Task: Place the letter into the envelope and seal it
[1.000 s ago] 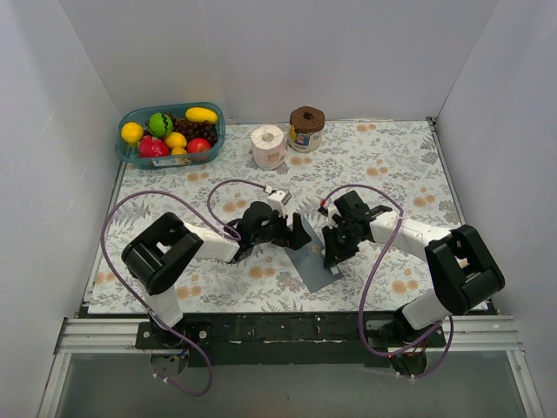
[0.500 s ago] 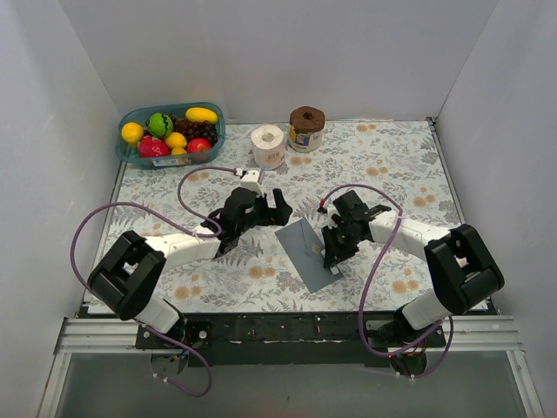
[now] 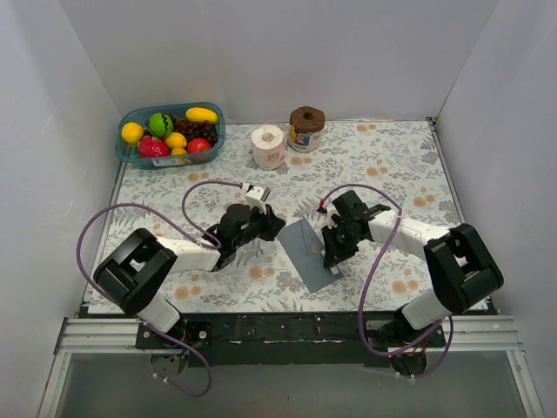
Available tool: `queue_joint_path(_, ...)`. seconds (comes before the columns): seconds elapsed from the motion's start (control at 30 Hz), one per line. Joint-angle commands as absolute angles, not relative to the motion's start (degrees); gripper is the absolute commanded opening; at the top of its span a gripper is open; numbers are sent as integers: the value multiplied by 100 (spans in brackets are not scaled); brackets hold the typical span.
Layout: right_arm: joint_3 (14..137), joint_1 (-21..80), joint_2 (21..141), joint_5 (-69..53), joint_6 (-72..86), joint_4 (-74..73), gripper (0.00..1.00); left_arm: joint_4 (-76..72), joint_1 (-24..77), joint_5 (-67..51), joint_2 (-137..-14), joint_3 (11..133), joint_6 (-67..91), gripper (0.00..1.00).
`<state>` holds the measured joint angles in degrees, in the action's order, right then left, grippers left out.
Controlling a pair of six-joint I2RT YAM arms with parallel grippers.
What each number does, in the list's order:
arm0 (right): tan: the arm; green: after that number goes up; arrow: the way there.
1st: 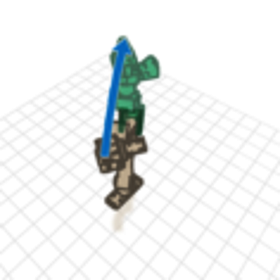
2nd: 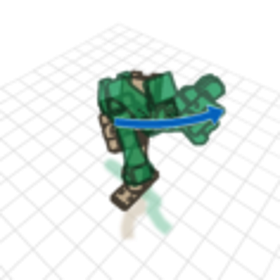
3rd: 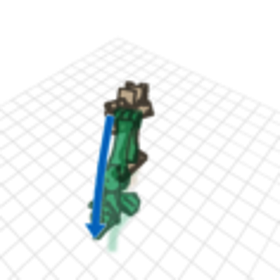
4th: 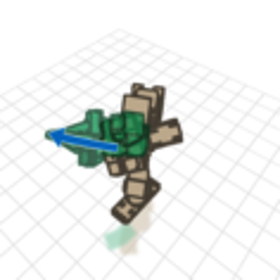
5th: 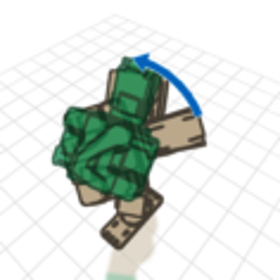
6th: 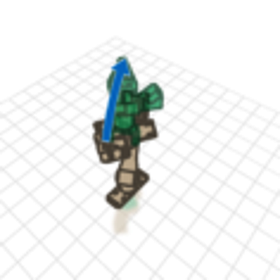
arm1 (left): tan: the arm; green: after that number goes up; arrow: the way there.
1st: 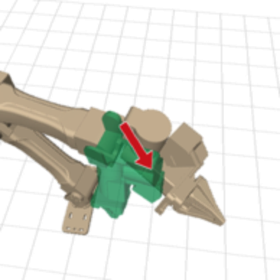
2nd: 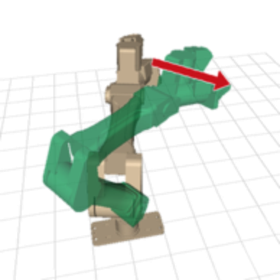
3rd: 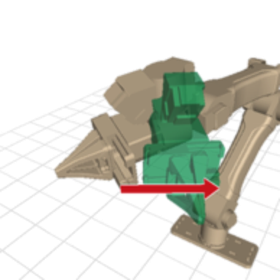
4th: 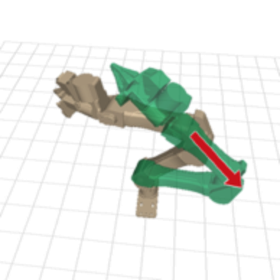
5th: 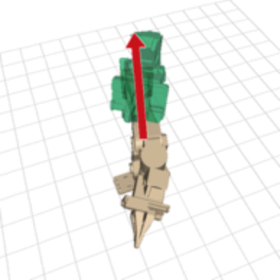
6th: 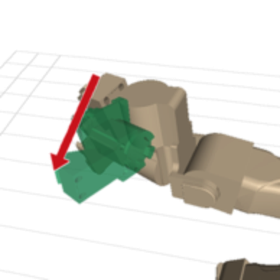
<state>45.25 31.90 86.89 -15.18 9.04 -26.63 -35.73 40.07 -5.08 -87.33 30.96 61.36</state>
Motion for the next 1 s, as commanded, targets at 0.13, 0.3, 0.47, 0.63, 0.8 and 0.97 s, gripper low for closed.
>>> queue_joint_path(0.13, 4412, 3199, 8974, -1028, 694, -2786, 1, -4693, 4456, -914, -9412, 3401, 5652, 0)
queue_joint_path(0.3, 4412, 3208, 8991, -1046, 685, -2769, 1, -4755, 4684, -879, -9711, 3542, 5502, 0)
queue_joint_path(0.47, 4403, 3208, 9035, -1063, 677, -2733, 1, -4878, 4842, -914, -9966, 3577, 5528, 0)
queue_joint_path(0.63, 4421, 3208, 9070, -1081, 659, -2733, 1, -4948, 4992, -827, -10204, 3612, 5555, 0)
queue_joint_path(0.8, 4430, 3208, 9088, -1090, 642, -2742, 1, -5054, 5071, -852, -10388, 3630, 5590, 0)
queue_joint_path(0.97, 4421, 3208, 9079, -1090, 642, -2751, 1, -5080, 5124, -817, -10520, 3691, 5581, 0)
